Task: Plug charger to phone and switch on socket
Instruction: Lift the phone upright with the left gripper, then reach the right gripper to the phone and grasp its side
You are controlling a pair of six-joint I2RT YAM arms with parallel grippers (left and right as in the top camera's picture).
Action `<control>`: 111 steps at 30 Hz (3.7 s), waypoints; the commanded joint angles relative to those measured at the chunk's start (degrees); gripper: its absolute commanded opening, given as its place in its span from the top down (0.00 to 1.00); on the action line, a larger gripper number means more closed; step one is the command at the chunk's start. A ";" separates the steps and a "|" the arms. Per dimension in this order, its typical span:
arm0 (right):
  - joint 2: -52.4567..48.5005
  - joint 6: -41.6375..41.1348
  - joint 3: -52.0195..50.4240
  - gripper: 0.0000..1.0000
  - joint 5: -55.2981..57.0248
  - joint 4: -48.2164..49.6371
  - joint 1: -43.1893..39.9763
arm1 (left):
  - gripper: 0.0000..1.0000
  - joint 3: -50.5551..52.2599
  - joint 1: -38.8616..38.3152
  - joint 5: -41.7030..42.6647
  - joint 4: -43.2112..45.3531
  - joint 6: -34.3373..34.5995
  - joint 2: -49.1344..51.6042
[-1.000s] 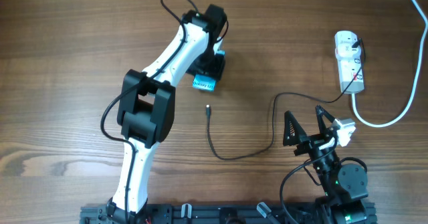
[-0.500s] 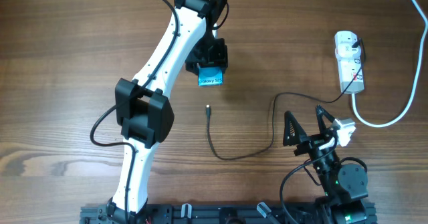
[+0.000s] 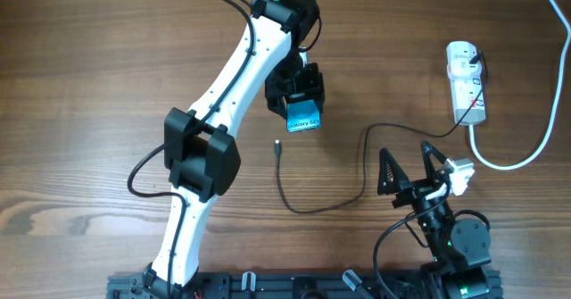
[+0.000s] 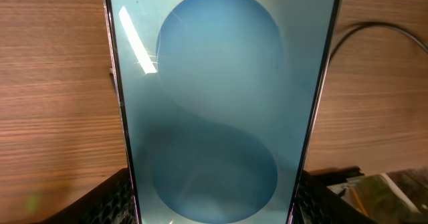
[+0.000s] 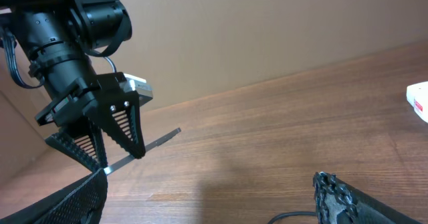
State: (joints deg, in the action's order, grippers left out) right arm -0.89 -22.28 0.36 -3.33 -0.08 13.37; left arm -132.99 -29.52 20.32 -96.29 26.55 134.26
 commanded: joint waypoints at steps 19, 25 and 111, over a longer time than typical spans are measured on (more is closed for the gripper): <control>-2.03 -43.54 -0.07 0.00 -5.44 0.66 0.24 | 0.96 -1.27 0.39 4.28 3.85 8.15 -1.55; -6.56 -50.93 -0.07 0.00 -8.39 0.94 0.28 | 0.96 -1.27 0.37 4.31 8.02 11.96 -1.55; -86.25 -40.70 38.32 0.95 -5.40 23.12 11.74 | 0.00 -1.29 1.33 3.39 17.44 19.65 -3.02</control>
State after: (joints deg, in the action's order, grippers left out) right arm -87.13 -63.83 37.45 -9.10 22.24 24.77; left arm -133.14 -29.08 23.70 -78.61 48.90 134.26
